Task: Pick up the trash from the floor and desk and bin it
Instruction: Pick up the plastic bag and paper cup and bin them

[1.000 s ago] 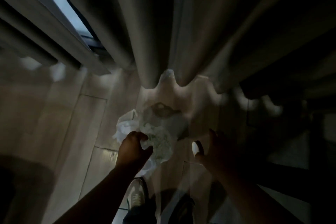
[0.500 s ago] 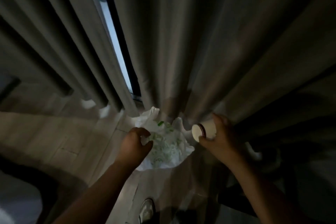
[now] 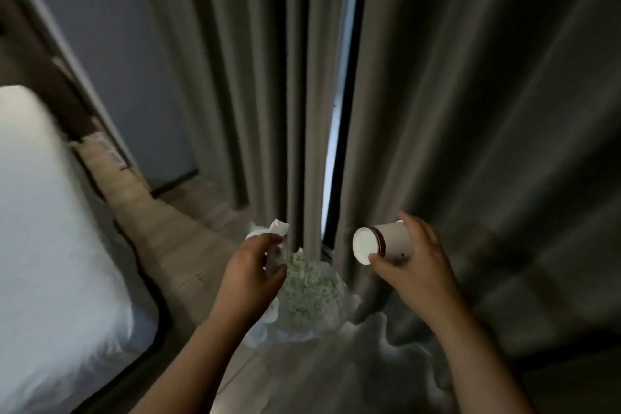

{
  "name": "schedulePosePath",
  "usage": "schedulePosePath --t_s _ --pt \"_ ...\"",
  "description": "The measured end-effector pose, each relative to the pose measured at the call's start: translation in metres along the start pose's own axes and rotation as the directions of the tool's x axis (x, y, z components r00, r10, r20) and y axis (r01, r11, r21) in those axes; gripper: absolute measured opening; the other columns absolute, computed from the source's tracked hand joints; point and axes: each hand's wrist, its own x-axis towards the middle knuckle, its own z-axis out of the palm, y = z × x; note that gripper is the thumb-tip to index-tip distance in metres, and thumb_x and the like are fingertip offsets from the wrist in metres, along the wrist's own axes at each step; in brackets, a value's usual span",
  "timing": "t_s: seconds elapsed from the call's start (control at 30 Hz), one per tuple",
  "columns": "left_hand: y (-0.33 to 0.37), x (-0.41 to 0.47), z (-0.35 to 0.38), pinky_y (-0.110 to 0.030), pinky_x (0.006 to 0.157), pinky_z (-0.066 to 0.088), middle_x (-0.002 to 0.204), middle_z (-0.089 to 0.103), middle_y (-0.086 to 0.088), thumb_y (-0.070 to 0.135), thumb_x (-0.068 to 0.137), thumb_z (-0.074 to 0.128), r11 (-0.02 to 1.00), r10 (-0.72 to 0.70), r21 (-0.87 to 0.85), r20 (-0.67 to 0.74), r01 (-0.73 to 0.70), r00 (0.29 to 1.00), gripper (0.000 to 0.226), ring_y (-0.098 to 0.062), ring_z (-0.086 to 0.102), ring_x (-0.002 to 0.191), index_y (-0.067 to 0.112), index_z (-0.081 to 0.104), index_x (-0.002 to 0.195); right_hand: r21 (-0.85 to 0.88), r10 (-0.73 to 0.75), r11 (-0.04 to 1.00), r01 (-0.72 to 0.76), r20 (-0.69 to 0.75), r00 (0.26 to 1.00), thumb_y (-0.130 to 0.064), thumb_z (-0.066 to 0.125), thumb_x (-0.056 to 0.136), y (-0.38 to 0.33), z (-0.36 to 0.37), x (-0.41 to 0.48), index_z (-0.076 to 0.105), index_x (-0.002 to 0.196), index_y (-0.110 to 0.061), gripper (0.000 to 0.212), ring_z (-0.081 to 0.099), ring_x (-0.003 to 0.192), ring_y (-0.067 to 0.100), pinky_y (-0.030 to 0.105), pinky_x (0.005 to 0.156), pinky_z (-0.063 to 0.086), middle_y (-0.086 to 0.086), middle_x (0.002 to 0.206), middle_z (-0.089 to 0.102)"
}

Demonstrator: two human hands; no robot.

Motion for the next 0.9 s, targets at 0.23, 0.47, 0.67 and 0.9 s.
schedulePosePath --t_s 0.23,0.47,0.67,0.9 --pt "0.009 -0.056 -0.096 -0.018 0.067 0.050 0.103 0.061 0.011 0.009 0.077 0.070 0.995 -0.089 0.011 -0.322 0.098 0.942 0.040 -0.003 0.060 0.079 0.023 0.063 0.114 0.156 -0.286 0.952 0.265 0.134 0.949 -0.027 0.081 0.068 -0.088 0.027 0.002 0.042 0.138 -0.028 0.080 0.049 0.114 0.015 0.024 0.087 0.046 -0.006 0.140 0.036" --pt "-0.004 -0.124 -0.197 -0.018 0.069 0.053 0.097 0.066 0.015 0.008 0.076 0.070 0.974 -0.207 -0.046 -0.566 0.221 0.798 0.034 -0.004 0.063 0.081 0.029 0.066 0.103 0.317 -0.522 0.839 0.442 0.239 0.819 -0.029 0.079 0.067 -0.192 0.084 -0.026 0.043 0.138 -0.028 0.080 0.045 0.119 0.009 0.022 0.091 0.040 -0.010 0.140 0.036" --pt "-0.025 -0.218 -0.281 -0.010 0.066 0.049 0.095 0.065 0.019 0.009 0.077 0.072 0.953 -0.254 -0.093 -0.766 0.289 0.591 0.031 0.004 0.061 0.081 0.028 0.067 0.101 0.486 -0.702 0.700 0.523 0.334 0.629 -0.030 0.079 0.069 -0.297 0.142 -0.093 0.042 0.138 -0.032 0.079 0.047 0.115 0.008 0.022 0.090 0.042 -0.017 0.136 0.035" --pt "-0.052 -0.364 -0.375 -0.009 0.066 0.048 0.092 0.066 0.021 0.010 0.079 0.070 0.914 -0.257 -0.124 -0.914 0.386 0.315 0.028 0.003 0.061 0.081 0.029 0.068 0.099 0.618 -0.846 0.532 0.578 0.368 0.386 -0.038 0.077 0.072 -0.407 0.202 -0.231 0.035 0.138 -0.042 0.079 0.032 0.112 -0.005 0.020 0.089 0.035 -0.016 0.142 0.031"
